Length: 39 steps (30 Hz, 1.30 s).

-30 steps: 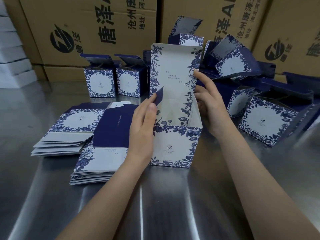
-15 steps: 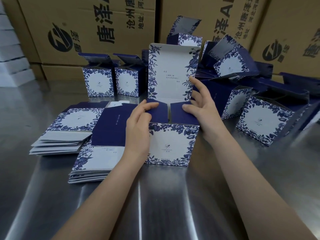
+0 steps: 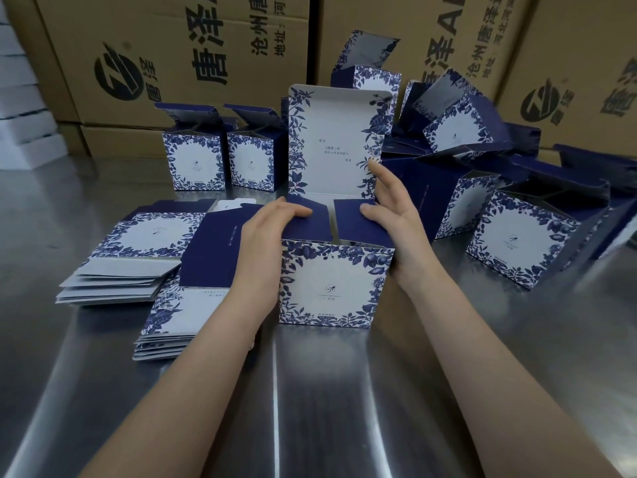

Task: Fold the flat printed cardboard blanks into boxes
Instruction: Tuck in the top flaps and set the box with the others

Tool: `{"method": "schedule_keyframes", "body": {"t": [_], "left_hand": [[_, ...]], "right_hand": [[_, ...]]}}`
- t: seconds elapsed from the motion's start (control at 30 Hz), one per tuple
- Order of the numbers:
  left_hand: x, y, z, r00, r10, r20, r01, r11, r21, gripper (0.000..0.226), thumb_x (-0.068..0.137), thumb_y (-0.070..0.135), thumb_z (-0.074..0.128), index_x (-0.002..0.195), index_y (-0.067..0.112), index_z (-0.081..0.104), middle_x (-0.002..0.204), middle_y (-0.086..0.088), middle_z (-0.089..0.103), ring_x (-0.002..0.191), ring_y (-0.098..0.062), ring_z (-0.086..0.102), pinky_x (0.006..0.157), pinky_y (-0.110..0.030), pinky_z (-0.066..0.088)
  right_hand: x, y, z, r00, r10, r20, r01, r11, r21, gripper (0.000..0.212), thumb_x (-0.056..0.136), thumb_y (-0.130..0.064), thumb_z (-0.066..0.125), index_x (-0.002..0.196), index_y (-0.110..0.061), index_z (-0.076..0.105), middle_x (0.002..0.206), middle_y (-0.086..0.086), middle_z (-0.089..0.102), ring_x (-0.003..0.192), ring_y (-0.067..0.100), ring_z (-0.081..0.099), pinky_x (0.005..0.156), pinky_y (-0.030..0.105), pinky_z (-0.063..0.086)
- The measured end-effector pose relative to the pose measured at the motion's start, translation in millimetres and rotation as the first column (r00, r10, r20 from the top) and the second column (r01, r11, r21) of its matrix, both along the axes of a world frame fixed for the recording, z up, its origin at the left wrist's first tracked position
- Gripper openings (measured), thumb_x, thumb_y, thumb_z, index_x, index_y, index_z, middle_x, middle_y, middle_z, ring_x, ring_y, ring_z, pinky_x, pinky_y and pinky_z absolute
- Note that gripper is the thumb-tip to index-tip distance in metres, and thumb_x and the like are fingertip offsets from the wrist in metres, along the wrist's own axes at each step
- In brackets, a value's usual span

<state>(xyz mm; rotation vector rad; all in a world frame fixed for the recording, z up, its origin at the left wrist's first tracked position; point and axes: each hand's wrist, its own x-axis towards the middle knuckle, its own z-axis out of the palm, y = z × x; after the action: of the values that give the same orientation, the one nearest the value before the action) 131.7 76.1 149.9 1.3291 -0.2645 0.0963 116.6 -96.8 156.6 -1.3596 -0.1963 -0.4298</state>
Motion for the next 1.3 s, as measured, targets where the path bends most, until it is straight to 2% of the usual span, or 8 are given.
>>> {"method": "schedule_keyframes", "body": {"t": [0.1, 0.17, 0.47, 0.6, 0.77, 0.9, 1.07, 1.3], "left_hand": [[5, 4, 7, 0.997, -0.065, -0.045, 0.065, 0.998, -0.015, 0.026, 0.087, 0.010, 0.059, 0.074, 0.023, 0.077, 0.083, 0.004, 0.073, 0.076, -0.010, 0.069, 0.065, -0.023, 0.053], [9, 7, 10, 0.992, -0.098, -0.076, 0.099, 0.995, 0.007, 0.028, 0.088, 0.006, 0.057, 0.078, 0.024, 0.078, 0.080, 0.002, 0.074, 0.070, -0.011, 0.068, 0.059, -0.020, 0.052], [18, 7, 12, 0.998, -0.035, -0.059, 0.042, 0.992, 0.121, 0.018, 0.058, 0.012, 0.054, 0.056, 0.024, 0.067, 0.061, 0.006, 0.058, 0.069, -0.019, 0.048, 0.061, -0.030, 0.038], [18, 8, 8, 0.999, -0.025, -0.023, 0.028, 0.992, 0.125, 0.018, 0.059, 0.013, 0.052, 0.057, 0.024, 0.066, 0.061, 0.006, 0.056, 0.074, -0.025, 0.046, 0.069, -0.036, 0.036], [22, 11, 6, 0.998, -0.055, 0.032, 0.051, 0.993, 0.108, 0.014, 0.074, 0.027, 0.064, 0.060, 0.023, 0.065, 0.072, 0.005, 0.062, 0.078, -0.016, 0.056, 0.076, -0.031, 0.041], [24, 12, 3, 0.997, -0.069, 0.015, 0.068, 0.994, 0.083, 0.025, 0.086, 0.012, 0.060, 0.076, 0.028, 0.076, 0.085, 0.001, 0.071, 0.081, -0.017, 0.064, 0.076, -0.033, 0.049], [21, 11, 7, 1.000, 0.007, 0.023, -0.009, 0.994, 0.111, 0.022, 0.069, 0.016, 0.056, 0.068, 0.027, 0.074, 0.083, -0.002, 0.067, 0.085, -0.026, 0.057, 0.079, -0.042, 0.044], [19, 11, 6, 0.999, -0.025, 0.037, 0.021, 0.994, 0.107, 0.011, 0.072, 0.021, 0.061, 0.069, 0.026, 0.071, 0.079, 0.000, 0.066, 0.080, -0.022, 0.058, 0.076, -0.037, 0.044]], "right_hand": [[1, 1, -1, 0.999, 0.035, -0.029, -0.033, 0.998, 0.055, 0.058, 0.093, 0.009, 0.046, 0.134, -0.031, 0.053, 0.149, -0.005, 0.046, 0.133, 0.016, 0.049, 0.095, 0.034, 0.050], [2, 2, 0, 0.998, 0.043, -0.047, -0.039, 0.996, 0.081, 0.060, 0.091, 0.012, 0.043, 0.134, -0.029, 0.053, 0.146, -0.005, 0.049, 0.128, 0.018, 0.055, 0.088, 0.031, 0.052], [3, 4, 2, 0.998, 0.023, -0.065, -0.016, 0.995, 0.098, 0.067, 0.083, 0.019, 0.035, 0.126, -0.027, 0.057, 0.140, -0.007, 0.055, 0.126, 0.017, 0.056, 0.081, 0.029, 0.048], [4, 4, 1, 0.998, 0.011, -0.054, -0.008, 0.998, 0.060, 0.062, 0.085, 0.016, 0.039, 0.124, -0.028, 0.059, 0.140, -0.007, 0.055, 0.124, 0.016, 0.057, 0.079, 0.027, 0.048], [4, 4, -3, 0.999, 0.044, -0.030, -0.042, 0.995, 0.087, 0.047, 0.092, 0.007, 0.049, 0.127, -0.023, 0.058, 0.129, -0.011, 0.061, 0.101, 0.010, 0.066, 0.075, 0.025, 0.055], [2, 4, -3, 0.996, 0.077, -0.041, -0.072, 0.991, 0.110, 0.044, 0.093, 0.003, 0.052, 0.129, -0.023, 0.058, 0.129, -0.005, 0.062, 0.096, 0.012, 0.066, 0.074, 0.024, 0.054], [1, 5, 1, 0.993, 0.050, -0.103, -0.041, 0.995, 0.093, 0.055, 0.086, 0.013, 0.044, 0.119, -0.027, 0.062, 0.101, -0.006, 0.070, 0.084, 0.021, 0.059, 0.068, 0.029, 0.050], [1, 5, 0, 0.992, 0.069, -0.109, -0.062, 0.996, 0.064, 0.049, 0.089, 0.004, 0.049, 0.119, -0.031, 0.062, 0.100, -0.001, 0.065, 0.075, 0.015, 0.059, 0.065, 0.027, 0.050]]}}
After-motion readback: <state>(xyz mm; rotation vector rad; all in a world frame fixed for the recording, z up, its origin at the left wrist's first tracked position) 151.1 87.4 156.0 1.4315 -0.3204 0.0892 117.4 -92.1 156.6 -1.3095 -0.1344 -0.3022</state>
